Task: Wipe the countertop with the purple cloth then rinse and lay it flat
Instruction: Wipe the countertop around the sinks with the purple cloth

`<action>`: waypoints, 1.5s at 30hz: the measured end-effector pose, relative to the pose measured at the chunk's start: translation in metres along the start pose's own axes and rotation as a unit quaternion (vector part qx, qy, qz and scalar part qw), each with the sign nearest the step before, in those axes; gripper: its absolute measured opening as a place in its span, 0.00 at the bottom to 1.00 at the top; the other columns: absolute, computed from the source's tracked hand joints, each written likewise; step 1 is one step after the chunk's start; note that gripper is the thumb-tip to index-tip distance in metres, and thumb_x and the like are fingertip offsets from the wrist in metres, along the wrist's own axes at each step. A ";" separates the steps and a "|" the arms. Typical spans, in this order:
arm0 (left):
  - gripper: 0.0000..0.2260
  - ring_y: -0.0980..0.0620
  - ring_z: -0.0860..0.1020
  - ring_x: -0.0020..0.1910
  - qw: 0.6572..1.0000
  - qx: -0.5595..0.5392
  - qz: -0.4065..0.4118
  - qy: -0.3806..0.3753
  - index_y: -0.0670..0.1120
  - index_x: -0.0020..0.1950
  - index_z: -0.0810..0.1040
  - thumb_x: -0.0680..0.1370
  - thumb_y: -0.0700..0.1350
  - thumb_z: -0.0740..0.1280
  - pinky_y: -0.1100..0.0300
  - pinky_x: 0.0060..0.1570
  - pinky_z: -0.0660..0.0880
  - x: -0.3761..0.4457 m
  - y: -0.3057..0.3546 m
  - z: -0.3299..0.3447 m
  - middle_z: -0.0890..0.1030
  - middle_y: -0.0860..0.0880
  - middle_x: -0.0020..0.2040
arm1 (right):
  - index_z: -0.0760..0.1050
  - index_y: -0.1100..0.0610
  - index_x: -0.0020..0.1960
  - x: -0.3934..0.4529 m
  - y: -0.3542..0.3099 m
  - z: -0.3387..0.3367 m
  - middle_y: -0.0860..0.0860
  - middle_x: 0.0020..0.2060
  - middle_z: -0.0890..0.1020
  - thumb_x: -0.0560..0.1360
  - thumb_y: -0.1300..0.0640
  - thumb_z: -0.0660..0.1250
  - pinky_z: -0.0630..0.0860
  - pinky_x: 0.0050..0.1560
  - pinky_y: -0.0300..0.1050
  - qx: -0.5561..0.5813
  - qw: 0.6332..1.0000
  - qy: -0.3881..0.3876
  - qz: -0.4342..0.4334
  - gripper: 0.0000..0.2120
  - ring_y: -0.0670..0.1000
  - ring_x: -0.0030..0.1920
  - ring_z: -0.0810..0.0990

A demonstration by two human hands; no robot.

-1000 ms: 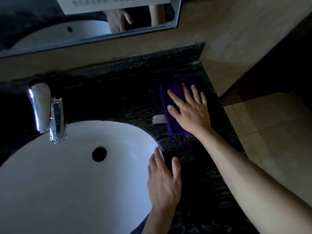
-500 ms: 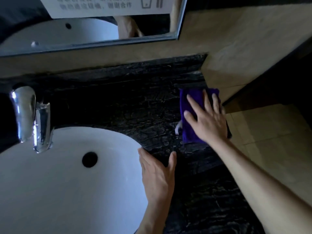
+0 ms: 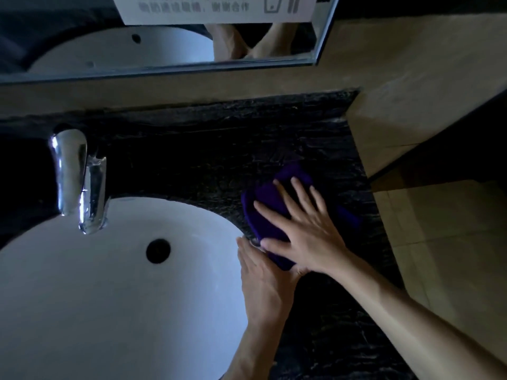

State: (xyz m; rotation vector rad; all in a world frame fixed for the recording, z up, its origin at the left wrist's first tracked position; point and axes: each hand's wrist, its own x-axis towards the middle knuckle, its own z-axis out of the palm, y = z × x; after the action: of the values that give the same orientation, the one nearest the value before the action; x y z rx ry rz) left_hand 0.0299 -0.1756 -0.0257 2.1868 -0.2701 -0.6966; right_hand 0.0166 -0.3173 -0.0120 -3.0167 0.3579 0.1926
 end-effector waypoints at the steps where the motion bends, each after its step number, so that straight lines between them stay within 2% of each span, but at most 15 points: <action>1: 0.58 0.42 0.69 0.72 1.000 -0.008 0.003 -0.002 0.45 0.76 0.53 0.58 0.74 0.71 0.41 0.63 0.75 0.001 -0.002 0.000 0.67 0.44 0.73 | 0.52 0.35 0.80 -0.004 -0.001 -0.001 0.54 0.82 0.55 0.75 0.27 0.52 0.51 0.78 0.66 -0.004 1.000 -0.010 -0.016 0.36 0.64 0.82 0.50; 5: 0.66 0.43 0.63 0.77 0.999 -0.025 -0.006 -0.021 0.48 0.78 0.48 0.52 0.82 0.66 0.43 0.70 0.70 0.000 0.000 -0.002 0.62 0.43 0.77 | 0.52 0.33 0.79 0.032 0.012 -0.007 0.51 0.82 0.55 0.75 0.25 0.49 0.53 0.78 0.64 -0.015 1.000 -0.011 -0.023 0.34 0.61 0.82 0.52; 11: 0.66 0.43 0.57 0.80 0.998 -0.052 -0.012 -0.031 0.53 0.78 0.46 0.49 0.82 0.65 0.41 0.74 0.64 0.000 0.002 -0.004 0.58 0.42 0.79 | 0.47 0.33 0.80 0.111 0.026 -0.018 0.50 0.83 0.52 0.77 0.27 0.46 0.47 0.78 0.64 0.016 0.990 0.001 0.142 0.33 0.59 0.82 0.46; 15: 0.62 0.42 0.59 0.78 0.993 -0.081 0.016 -0.084 0.50 0.78 0.51 0.53 0.73 0.76 0.42 0.74 0.65 0.003 -0.013 -0.014 0.61 0.41 0.78 | 0.51 0.36 0.81 0.046 0.002 -0.012 0.52 0.82 0.56 0.76 0.28 0.51 0.50 0.79 0.65 0.014 0.996 0.004 0.087 0.35 0.61 0.82 0.51; 18: 0.56 0.46 0.67 0.75 0.979 -0.128 0.073 -0.141 0.55 0.78 0.55 0.58 0.64 0.82 0.45 0.70 0.70 0.011 -0.039 -0.031 0.68 0.47 0.76 | 0.53 0.38 0.81 -0.022 -0.026 -0.004 0.52 0.82 0.57 0.76 0.30 0.57 0.52 0.79 0.65 0.016 0.997 -0.002 0.070 0.36 0.61 0.82 0.51; 20: 0.57 0.48 0.63 0.78 0.966 -0.108 0.116 -0.205 0.58 0.81 0.53 0.59 0.63 0.82 0.44 0.73 0.67 0.012 -0.050 -0.048 0.63 0.50 0.80 | 0.53 0.38 0.81 -0.042 -0.041 0.002 0.52 0.82 0.58 0.76 0.31 0.57 0.54 0.78 0.66 0.006 0.996 -0.003 0.089 0.36 0.60 0.82 0.53; 22: 0.54 0.51 0.54 0.81 0.963 -0.043 0.113 -0.243 0.60 0.80 0.50 0.62 0.66 0.79 0.51 0.79 0.56 0.009 -0.058 -0.071 0.54 0.53 0.82 | 0.54 0.37 0.81 -0.032 -0.047 0.001 0.51 0.82 0.58 0.75 0.30 0.56 0.55 0.77 0.66 0.004 0.994 -0.004 0.112 0.36 0.61 0.81 0.55; 23: 0.50 0.52 0.55 0.81 0.973 -0.014 0.100 -0.209 0.59 0.80 0.54 0.65 0.64 0.77 0.59 0.78 0.53 0.010 -0.063 -0.085 0.56 0.53 0.81 | 0.54 0.36 0.80 -0.018 -0.047 -0.002 0.51 0.81 0.59 0.75 0.30 0.55 0.55 0.77 0.66 0.006 0.992 -0.003 0.122 0.36 0.61 0.81 0.56; 25: 0.31 0.46 0.70 0.74 0.997 0.005 0.082 0.004 0.52 0.74 0.71 0.72 0.58 0.73 0.63 0.70 0.61 0.021 -0.077 -0.126 0.71 0.48 0.74 | 0.55 0.36 0.80 0.021 -0.045 -0.006 0.51 0.81 0.60 0.75 0.30 0.52 0.55 0.76 0.66 0.004 0.990 0.005 0.142 0.34 0.61 0.81 0.56; 27: 0.16 0.39 0.77 0.63 0.973 0.048 0.049 0.221 0.47 0.63 0.78 0.76 0.49 0.68 0.55 0.61 0.69 0.045 -0.093 -0.181 0.79 0.44 0.64 | 0.54 0.36 0.80 0.061 -0.041 -0.010 0.51 0.81 0.59 0.76 0.30 0.48 0.55 0.76 0.66 0.004 0.984 0.019 0.179 0.33 0.61 0.81 0.55; 29: 0.18 0.35 0.73 0.64 0.930 0.153 0.071 0.327 0.42 0.64 0.76 0.77 0.48 0.64 0.46 0.63 0.69 0.080 -0.108 -0.244 0.77 0.39 0.65 | 0.51 0.36 0.80 0.095 -0.041 -0.013 0.51 0.82 0.56 0.77 0.29 0.44 0.52 0.77 0.66 0.011 0.976 0.022 0.214 0.33 0.61 0.81 0.51; 31: 0.25 0.34 0.69 0.70 0.902 0.268 0.105 0.322 0.40 0.70 0.72 0.77 0.52 0.62 0.40 0.67 0.67 0.120 -0.121 -0.302 0.73 0.36 0.70 | 0.48 0.36 0.81 0.114 -0.044 -0.013 0.51 0.83 0.53 0.79 0.29 0.44 0.49 0.77 0.67 0.009 0.972 0.015 0.236 0.32 0.61 0.82 0.48; 36: 0.34 0.33 0.63 0.76 0.875 0.438 0.133 0.157 0.47 0.79 0.65 0.78 0.65 0.50 0.33 0.72 0.59 0.196 -0.141 -0.364 0.65 0.37 0.78 | 0.47 0.38 0.81 0.120 -0.051 -0.012 0.52 0.83 0.52 0.80 0.31 0.45 0.48 0.78 0.67 0.006 0.965 0.018 0.260 0.32 0.61 0.82 0.46; 40: 0.33 0.33 0.62 0.77 0.867 0.448 0.140 0.170 0.47 0.79 0.65 0.79 0.64 0.51 0.32 0.71 0.58 0.202 -0.145 -0.360 0.64 0.37 0.78 | 0.52 0.41 0.81 0.143 -0.090 -0.011 0.52 0.83 0.53 0.80 0.32 0.46 0.48 0.78 0.68 0.014 0.966 0.031 0.257 0.32 0.62 0.81 0.47; 45: 0.32 0.33 0.63 0.76 0.851 0.467 0.159 0.182 0.46 0.78 0.65 0.80 0.63 0.51 0.33 0.70 0.60 0.200 -0.144 -0.362 0.65 0.36 0.78 | 0.60 0.42 0.80 0.189 -0.175 -0.008 0.53 0.81 0.61 0.79 0.35 0.49 0.51 0.76 0.69 0.011 0.983 0.061 0.173 0.31 0.66 0.80 0.55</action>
State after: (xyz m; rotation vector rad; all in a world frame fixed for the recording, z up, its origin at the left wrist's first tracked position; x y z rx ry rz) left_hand 0.3939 0.0681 -0.0243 3.0045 -0.8923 0.1157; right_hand 0.2414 -0.1913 -0.0151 -2.9272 0.8906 0.0280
